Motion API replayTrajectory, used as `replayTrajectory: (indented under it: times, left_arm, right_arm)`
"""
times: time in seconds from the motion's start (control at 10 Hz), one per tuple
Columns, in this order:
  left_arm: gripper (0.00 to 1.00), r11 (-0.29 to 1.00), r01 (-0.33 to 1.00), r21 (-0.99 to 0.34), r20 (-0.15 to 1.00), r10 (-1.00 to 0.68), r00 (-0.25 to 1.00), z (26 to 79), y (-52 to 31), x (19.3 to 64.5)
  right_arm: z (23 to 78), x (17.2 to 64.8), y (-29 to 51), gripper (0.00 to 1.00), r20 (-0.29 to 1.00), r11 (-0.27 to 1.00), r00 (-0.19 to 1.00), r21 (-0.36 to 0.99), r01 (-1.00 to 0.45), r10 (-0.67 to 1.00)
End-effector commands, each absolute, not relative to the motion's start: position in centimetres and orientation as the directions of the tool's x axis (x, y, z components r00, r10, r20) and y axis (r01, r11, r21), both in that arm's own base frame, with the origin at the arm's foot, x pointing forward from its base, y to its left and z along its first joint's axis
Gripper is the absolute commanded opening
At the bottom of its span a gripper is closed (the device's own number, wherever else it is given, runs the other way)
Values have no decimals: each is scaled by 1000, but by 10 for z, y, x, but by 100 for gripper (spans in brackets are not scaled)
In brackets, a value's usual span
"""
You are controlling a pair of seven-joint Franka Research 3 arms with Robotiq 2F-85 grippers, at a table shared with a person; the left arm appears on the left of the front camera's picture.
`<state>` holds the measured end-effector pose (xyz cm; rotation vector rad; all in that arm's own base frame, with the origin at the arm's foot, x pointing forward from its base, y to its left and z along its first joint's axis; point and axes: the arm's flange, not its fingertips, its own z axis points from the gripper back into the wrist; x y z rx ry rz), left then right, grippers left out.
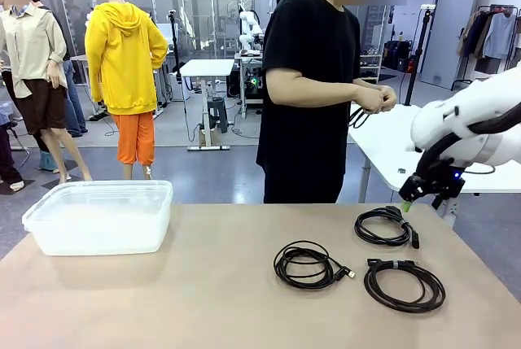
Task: Organize and store the cables.
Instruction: Place the Power Cable into the Organizing box.
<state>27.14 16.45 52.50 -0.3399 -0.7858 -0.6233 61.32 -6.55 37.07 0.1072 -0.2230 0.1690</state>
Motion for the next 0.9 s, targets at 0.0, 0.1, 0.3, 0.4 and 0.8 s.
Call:
replayTrajectory:
  times: [0.0, 0.1, 0.3, 0.4, 0.8]
  left_arm:
    - [100, 761, 646, -54, 750, -397, 530, 526, 164, 272]
    - [100, 761, 646, -54, 750, -397, 530, 526, 164, 272]
    - [100, 761, 646, -54, 750, -397, 530, 526, 164, 272]
    - [100, 761, 646, -54, 750, -397, 530, 526, 164, 272]
    - [100, 761, 646, -54, 750, -397, 530, 526, 164, 272]
  right_arm:
    - [363, 624, -56, 100, 231, 986, 963, 61, -155, 137]
    - [358, 626, -51, 100, 235, 984, 958, 27, -175, 164]
    - [347, 630, -47, 100, 211, 986, 964, -11, -165, 164]
    - [348, 631, -48, 100, 220, 987, 965, 47, -154, 140]
    - [348, 623, -49, 100, 222, 979, 957, 29, -200, 189]
